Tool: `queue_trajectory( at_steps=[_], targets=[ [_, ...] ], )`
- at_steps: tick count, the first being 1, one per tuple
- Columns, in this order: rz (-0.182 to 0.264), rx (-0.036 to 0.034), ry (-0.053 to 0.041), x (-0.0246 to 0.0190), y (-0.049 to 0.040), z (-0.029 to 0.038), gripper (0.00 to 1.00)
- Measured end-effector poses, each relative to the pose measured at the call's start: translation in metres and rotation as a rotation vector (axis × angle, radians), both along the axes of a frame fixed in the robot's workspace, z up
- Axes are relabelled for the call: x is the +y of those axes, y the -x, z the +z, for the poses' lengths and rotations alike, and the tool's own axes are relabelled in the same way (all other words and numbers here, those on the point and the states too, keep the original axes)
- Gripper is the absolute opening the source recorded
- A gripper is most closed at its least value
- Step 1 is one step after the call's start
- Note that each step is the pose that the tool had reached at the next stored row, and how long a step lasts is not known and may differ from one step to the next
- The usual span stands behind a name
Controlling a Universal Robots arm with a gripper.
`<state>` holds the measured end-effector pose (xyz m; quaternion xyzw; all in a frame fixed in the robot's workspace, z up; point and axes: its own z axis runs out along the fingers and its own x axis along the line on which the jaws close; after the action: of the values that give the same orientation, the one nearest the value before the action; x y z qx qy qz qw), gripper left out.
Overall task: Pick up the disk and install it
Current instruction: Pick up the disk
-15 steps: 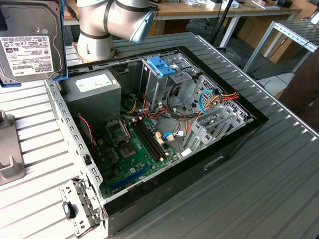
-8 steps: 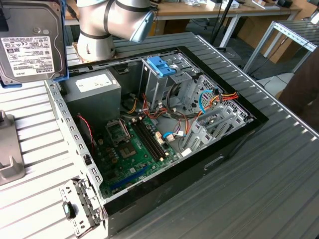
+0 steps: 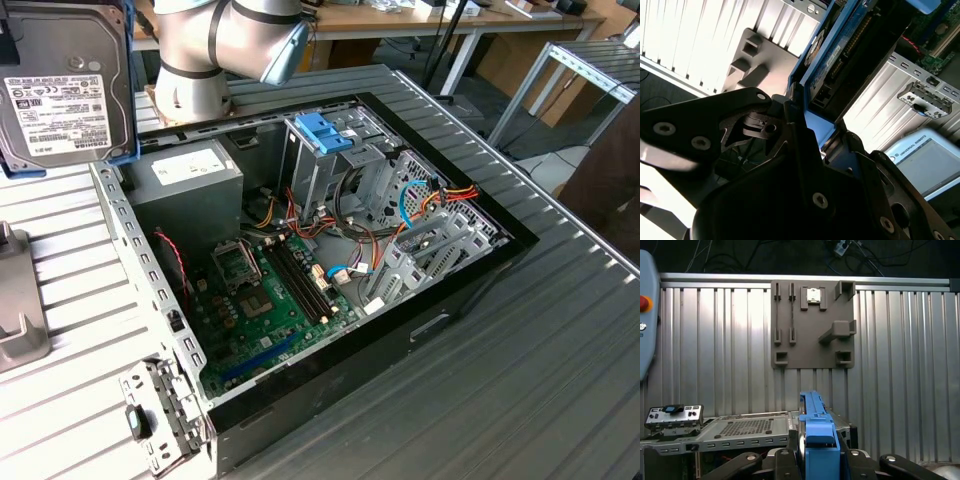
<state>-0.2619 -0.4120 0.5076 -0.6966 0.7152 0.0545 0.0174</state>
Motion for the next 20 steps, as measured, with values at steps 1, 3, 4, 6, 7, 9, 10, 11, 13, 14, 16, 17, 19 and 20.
queue_trajectory(
  at_steps=[1,3,4,6,7,9,10,11,13,14,16,17,19,20],
  targets=[
    [0.000,0.0000,0.0000,-0.0003,-0.0001,0.0000,0.37],
    [0.000,0.0000,0.0000,-0.0009,-0.0003,0.0000,0.37],
    [0.000,0.0000,0.0000,-0.0013,-0.0004,0.0000,0.37],
    [0.000,0.0000,0.0000,-0.0019,-0.0007,-0.0001,0.37],
    [0.000,0.0000,0.0000,-0.0021,-0.0008,0.0000,0.37],
    [0.000,0.0000,-0.0001,-0.0027,-0.0010,0.0000,0.37],
    [0.000,0.0000,0.0000,-0.0031,-0.0011,0.0000,0.37],
    [0.000,0.0000,0.0000,-0.0034,-0.0012,0.0000,0.37],
    [0.000,0.0000,0.0000,-0.0040,-0.0014,-0.0001,0.37],
    [0.000,0.0000,0.0000,-0.0044,-0.0016,0.0000,0.37],
    [0.000,0.0000,0.0000,-0.0054,-0.0019,0.0000,0.37],
    [0.000,0.0000,0.0000,-0.0058,-0.0020,-0.0001,0.37],
    [0.000,0.0000,-0.0001,-0.0065,-0.0021,-0.0001,0.37],
    [0.000,0.0000,0.0000,-0.0068,-0.0022,-0.0001,0.37]
  ],
)
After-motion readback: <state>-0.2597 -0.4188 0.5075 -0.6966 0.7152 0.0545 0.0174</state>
